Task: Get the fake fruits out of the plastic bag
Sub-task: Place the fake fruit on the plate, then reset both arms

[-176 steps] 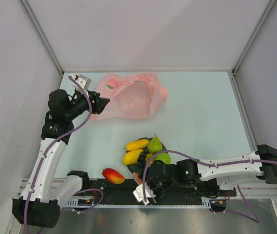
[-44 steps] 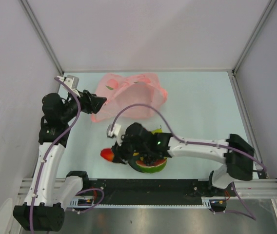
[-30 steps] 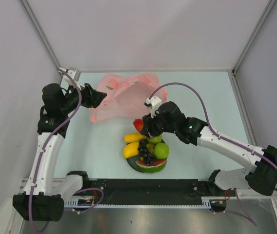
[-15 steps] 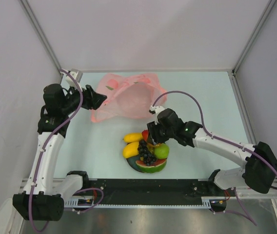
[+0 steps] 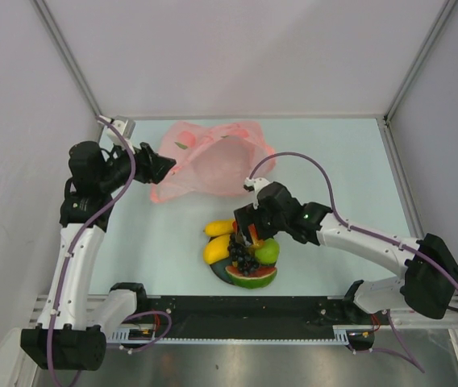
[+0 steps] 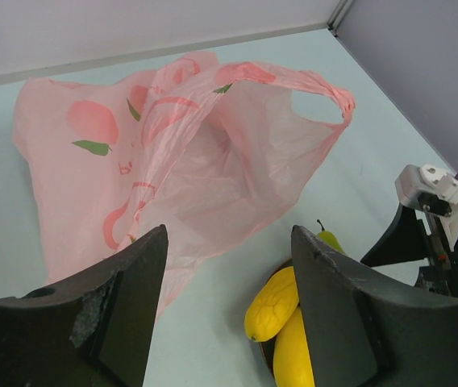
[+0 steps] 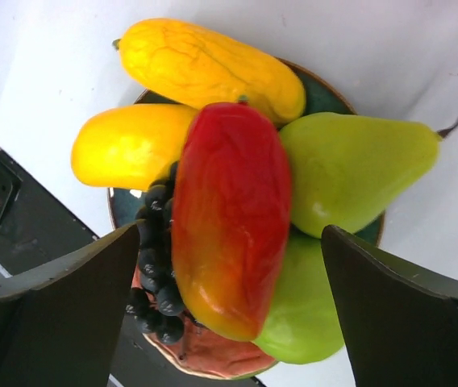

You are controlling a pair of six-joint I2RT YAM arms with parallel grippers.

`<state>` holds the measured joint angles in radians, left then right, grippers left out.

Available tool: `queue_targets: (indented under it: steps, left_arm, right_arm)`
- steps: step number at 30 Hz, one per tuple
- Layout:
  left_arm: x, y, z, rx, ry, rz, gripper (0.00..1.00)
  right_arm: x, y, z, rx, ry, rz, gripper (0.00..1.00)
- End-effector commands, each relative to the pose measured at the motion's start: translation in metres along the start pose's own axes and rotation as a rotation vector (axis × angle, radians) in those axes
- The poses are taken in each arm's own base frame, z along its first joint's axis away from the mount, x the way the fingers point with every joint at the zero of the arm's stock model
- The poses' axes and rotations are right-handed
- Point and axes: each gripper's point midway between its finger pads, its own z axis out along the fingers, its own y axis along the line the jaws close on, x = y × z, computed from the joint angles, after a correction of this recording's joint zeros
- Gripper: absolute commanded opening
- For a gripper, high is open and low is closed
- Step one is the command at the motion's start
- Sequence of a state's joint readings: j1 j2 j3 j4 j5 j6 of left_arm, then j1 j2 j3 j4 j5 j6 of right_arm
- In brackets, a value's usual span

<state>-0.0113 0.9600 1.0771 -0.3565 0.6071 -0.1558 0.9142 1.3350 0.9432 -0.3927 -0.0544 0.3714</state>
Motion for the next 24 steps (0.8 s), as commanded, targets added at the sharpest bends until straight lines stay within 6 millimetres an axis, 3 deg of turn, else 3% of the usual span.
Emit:
queue_targets:
  steps: [1,3,4,6,7,8,9,10,11,13,16,17,21,22,24]
  left_arm:
    - [-0.017,-0.007,-0.006,0.018,-0.045,0.034,0.68]
    - [-0.026,-0.010,-0.008,0.016,-0.064,0.039,0.69]
    - [-0.030,-0.009,-0.010,0.005,-0.071,0.044,0.69]
    - [-0.042,-0.009,-0.015,-0.021,-0.095,0.064,0.78]
    - [-0.043,-0.008,-0.018,-0.038,-0.096,0.076,0.86]
    - [-0.049,-0.003,-0.022,-0.080,-0.110,0.089,0.99]
    - [-0.052,-0.004,-0.028,-0.099,-0.124,0.108,1.00]
    - [-0.052,0.008,-0.035,-0.156,-0.121,0.129,1.00]
    - [-0.054,0.016,-0.042,-0.222,-0.133,0.145,1.00]
    - [-0.052,0.026,-0.055,-0.304,-0.127,0.191,1.00]
    - [-0.043,0.044,-0.069,-0.421,-0.092,0.263,1.00]
    - [-0.028,0.053,-0.070,-0.450,-0.050,0.261,1.00]
    - [0.004,0.072,-0.078,-0.538,0.002,0.263,1.00]
    - [0.019,0.077,-0.076,-0.547,0.028,0.246,1.00]
    - [0.021,0.081,-0.079,-0.584,-0.013,0.206,1.00]
  right_arm:
    - [-0.054,-0.012,-0.022,0.013,-0.134,-0.039,1.00]
    - [-0.076,-0.019,-0.034,0.006,-0.176,-0.040,1.00]
    - [-0.086,-0.033,-0.041,0.030,-0.193,-0.020,1.00]
    - [-0.112,-0.048,-0.059,0.063,-0.262,-0.030,1.00]
    - [-0.125,-0.071,-0.069,0.126,-0.301,-0.003,1.00]
    - [-0.135,-0.082,-0.079,0.169,-0.329,-0.002,1.00]
    - [-0.135,-0.104,-0.088,0.284,-0.330,0.015,1.00]
    - [-0.137,-0.127,-0.099,0.371,-0.339,0.044,1.00]
    - [-0.137,-0.140,-0.108,0.436,-0.342,0.063,1.00]
    - [-0.120,-0.179,-0.126,0.582,-0.291,0.127,1.00]
    - [-0.087,-0.202,-0.144,0.645,-0.209,0.215,1.00]
    - [-0.079,-0.213,-0.152,0.662,-0.205,0.258,1.00]
    - [-0.059,-0.221,-0.159,0.676,-0.178,0.266,1.00]
    - [-0.060,-0.222,-0.162,0.676,-0.192,0.268,1.00]
    - [-0.068,-0.222,-0.161,0.662,-0.222,0.242,1.00]
